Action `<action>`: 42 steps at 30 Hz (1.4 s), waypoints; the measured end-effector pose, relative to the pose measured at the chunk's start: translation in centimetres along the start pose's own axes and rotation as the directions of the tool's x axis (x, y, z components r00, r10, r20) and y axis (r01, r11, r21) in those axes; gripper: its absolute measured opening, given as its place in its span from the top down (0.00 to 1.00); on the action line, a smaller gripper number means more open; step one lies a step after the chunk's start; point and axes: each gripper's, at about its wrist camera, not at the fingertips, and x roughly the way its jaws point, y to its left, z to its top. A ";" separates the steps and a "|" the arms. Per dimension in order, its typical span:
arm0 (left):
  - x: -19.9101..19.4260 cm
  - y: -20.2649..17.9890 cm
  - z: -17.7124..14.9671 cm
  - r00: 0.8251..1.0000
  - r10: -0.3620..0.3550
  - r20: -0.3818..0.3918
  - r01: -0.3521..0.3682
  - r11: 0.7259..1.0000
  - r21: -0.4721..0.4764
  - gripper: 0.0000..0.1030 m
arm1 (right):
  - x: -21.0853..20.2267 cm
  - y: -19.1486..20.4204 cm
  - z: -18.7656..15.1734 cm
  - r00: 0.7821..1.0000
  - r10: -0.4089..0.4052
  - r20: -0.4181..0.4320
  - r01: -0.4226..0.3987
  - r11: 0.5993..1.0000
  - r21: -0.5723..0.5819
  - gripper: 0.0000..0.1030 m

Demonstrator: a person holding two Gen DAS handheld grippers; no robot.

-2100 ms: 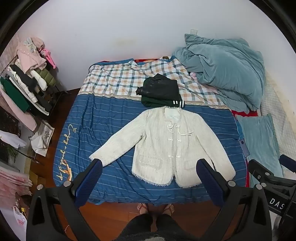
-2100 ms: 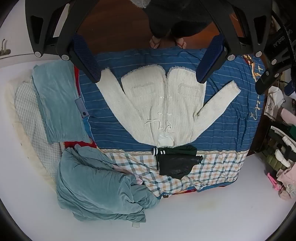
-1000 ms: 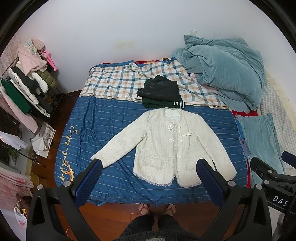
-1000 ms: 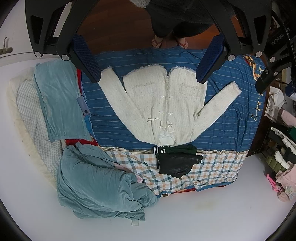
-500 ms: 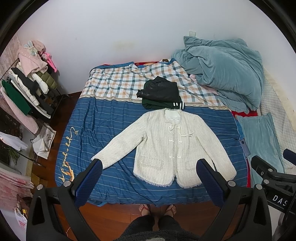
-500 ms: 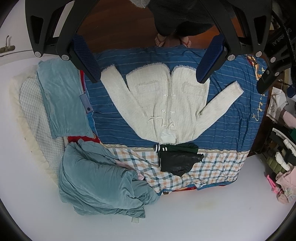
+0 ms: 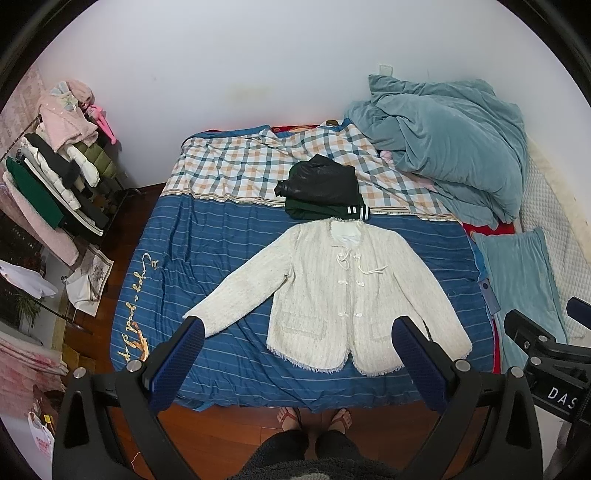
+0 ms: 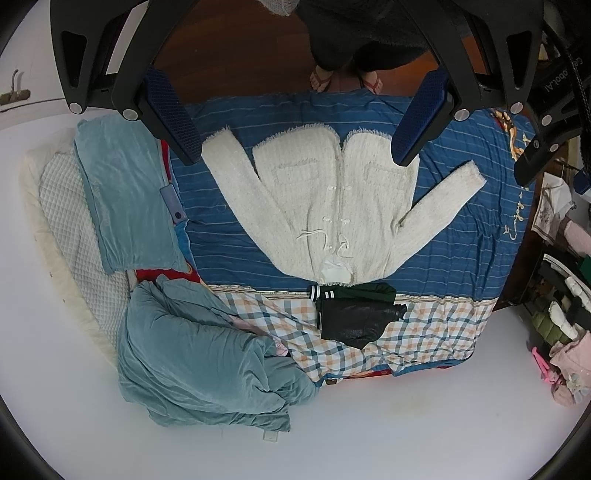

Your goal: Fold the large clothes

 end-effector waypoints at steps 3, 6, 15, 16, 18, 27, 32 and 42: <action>0.1 0.0 -0.2 1.000 0.001 0.002 -0.001 1.000 0.001 0.00 | 0.0 -0.1 0.0 1.000 0.000 0.001 0.000 1.000 0.001 0.00; -0.2 0.0 0.0 1.000 0.000 0.004 0.000 1.000 0.003 0.00 | -0.1 -0.1 0.0 1.000 -0.001 0.001 0.001 1.000 0.001 0.00; -0.3 -0.1 0.2 1.000 0.001 0.007 -0.001 1.000 0.003 0.00 | -0.1 0.0 -0.2 1.000 -0.001 0.003 0.001 1.000 0.000 0.00; -0.3 0.0 0.4 1.000 -0.001 0.005 0.001 1.000 0.002 0.00 | -0.1 0.0 -0.2 1.000 0.000 0.003 0.000 1.000 0.001 0.00; -0.4 -0.2 0.2 1.000 0.003 0.011 -0.003 1.000 0.002 0.00 | -0.1 0.0 -0.2 1.000 -0.002 0.005 0.002 1.000 0.002 0.00; -0.2 -0.3 0.2 1.000 -0.005 0.006 0.005 1.000 0.008 0.00 | -0.2 -0.2 -0.2 1.000 -0.005 0.002 0.005 1.000 0.003 0.00; 1.0 0.3 0.5 1.000 -0.018 -0.002 0.018 1.000 0.013 0.00 | -0.1 -0.4 0.3 1.000 -0.011 -0.007 0.011 1.000 0.004 0.00; 6.7 1.5 2.1 0.995 -0.012 0.104 0.005 0.997 0.075 0.00 | 4.1 -1.0 1.7 1.000 0.007 0.018 -0.009 0.991 0.135 0.00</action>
